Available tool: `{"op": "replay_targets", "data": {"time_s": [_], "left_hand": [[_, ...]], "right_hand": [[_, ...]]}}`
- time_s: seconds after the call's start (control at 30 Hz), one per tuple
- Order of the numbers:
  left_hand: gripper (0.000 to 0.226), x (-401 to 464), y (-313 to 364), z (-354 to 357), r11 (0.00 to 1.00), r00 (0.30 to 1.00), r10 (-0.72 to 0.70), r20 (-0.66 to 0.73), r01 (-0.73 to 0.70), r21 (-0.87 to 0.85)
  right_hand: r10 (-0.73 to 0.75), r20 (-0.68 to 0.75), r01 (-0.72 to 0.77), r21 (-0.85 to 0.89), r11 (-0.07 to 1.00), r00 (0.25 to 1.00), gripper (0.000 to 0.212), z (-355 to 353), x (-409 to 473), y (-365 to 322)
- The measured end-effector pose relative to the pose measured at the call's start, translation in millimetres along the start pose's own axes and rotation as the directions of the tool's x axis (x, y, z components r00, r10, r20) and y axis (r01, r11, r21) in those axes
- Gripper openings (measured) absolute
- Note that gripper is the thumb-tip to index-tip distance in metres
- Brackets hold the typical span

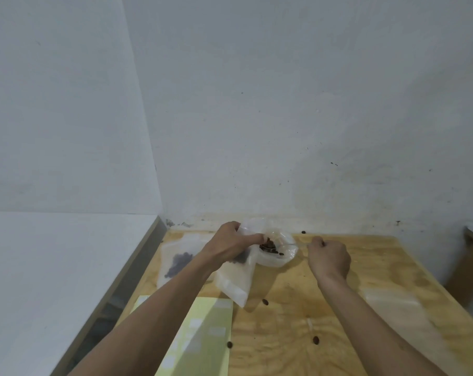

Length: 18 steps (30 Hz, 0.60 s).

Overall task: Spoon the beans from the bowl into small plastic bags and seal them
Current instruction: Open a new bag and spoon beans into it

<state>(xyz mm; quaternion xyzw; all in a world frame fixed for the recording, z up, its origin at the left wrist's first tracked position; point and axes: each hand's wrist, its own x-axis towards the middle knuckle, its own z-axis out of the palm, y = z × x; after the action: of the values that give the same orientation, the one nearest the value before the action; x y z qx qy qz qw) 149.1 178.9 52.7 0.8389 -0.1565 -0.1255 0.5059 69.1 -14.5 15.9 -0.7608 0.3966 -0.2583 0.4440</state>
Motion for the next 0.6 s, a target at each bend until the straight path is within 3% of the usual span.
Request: {"op": "replay_targets", "data": {"time_s": [0.13, 0.37, 0.6], "left_hand": [[0.042, -3, -13, -4, 1.000, 1.000, -0.011, -0.024, 0.011, 0.000], [0.077, -17, -19, -4, 0.996, 0.994, 0.085, -0.067, -0.082, 0.040], [0.086, -23, -16, 1, 0.993, 0.993, 0.101, -0.056, -0.097, 0.071]], "right_hand": [[-0.032, 0.001, 0.032, 0.040, 0.999, 0.999, 0.045, -10, 4, -4], [-0.108, 0.022, 0.105, 0.127, 0.986, 0.994, 0.039, -52, 0, -39], [-0.223, 0.081, 0.212, 0.127, 0.969, 0.972, 0.035, -76, -4, -79]]}}
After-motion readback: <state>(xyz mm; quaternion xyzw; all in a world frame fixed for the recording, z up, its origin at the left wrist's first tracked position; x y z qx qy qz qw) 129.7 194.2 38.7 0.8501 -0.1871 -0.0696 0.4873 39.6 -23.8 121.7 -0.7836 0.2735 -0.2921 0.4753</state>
